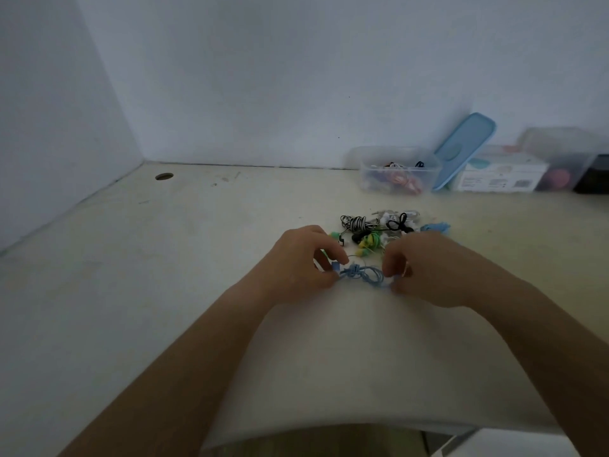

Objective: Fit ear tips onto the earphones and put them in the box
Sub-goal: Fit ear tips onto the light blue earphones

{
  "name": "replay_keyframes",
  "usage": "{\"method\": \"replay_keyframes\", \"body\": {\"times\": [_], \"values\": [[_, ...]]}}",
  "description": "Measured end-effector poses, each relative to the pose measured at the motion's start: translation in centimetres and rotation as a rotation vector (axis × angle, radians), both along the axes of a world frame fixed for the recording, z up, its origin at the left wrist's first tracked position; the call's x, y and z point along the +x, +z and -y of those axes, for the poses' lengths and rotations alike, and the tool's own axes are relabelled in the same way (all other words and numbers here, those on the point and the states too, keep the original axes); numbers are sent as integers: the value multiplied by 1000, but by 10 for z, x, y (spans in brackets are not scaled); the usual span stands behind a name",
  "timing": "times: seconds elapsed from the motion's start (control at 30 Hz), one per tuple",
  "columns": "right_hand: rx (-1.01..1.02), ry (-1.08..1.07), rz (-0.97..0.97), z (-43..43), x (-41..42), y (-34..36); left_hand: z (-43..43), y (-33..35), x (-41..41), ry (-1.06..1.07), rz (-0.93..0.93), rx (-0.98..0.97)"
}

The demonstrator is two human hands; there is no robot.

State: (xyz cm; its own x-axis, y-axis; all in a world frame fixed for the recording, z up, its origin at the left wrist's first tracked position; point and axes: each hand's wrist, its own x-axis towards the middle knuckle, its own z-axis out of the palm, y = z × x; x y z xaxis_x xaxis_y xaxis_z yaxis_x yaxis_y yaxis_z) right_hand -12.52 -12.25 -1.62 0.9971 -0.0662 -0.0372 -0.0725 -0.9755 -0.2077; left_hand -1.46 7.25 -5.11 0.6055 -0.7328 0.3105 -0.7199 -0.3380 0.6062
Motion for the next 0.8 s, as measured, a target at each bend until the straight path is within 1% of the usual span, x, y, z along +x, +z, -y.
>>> {"method": "replay_keyframes", "body": {"times": [0.07, 0.17, 0.27, 0.33, 0.4, 0.47, 0.53, 0.57, 0.67, 0.8], "values": [[130, -21, 108, 4, 1, 5, -1, -1, 0, 0, -12, 11], [397, -28, 257, 9, 8, 7, -2, -1, 1, 31, -24, 38], [697, -9, 353, 5, 19, 5, -5, 2, 4, 39, -35, 65], [879, -11, 390, 1, 28, 6, -11, 8, 8, 80, -42, 36], [969, -9, 386, -2, 40, 5, -21, 13, 16, 194, -26, -27], [1048, -7, 371, -6, 54, 2, -32, 15, 27, 361, 10, -73], [1150, -11, 360, -9, 66, -3, -41, 13, 37, 487, 7, -64], [1183, -13, 356, -11, 71, -6, -45, 11, 41, 517, -4, -31], [1226, -6, 332, -15, 79, -13, -49, 5, 45, 500, -34, 81], [1285, 11, 315, -14, 80, -25, -45, 6, 41, 396, -44, 149]]}}
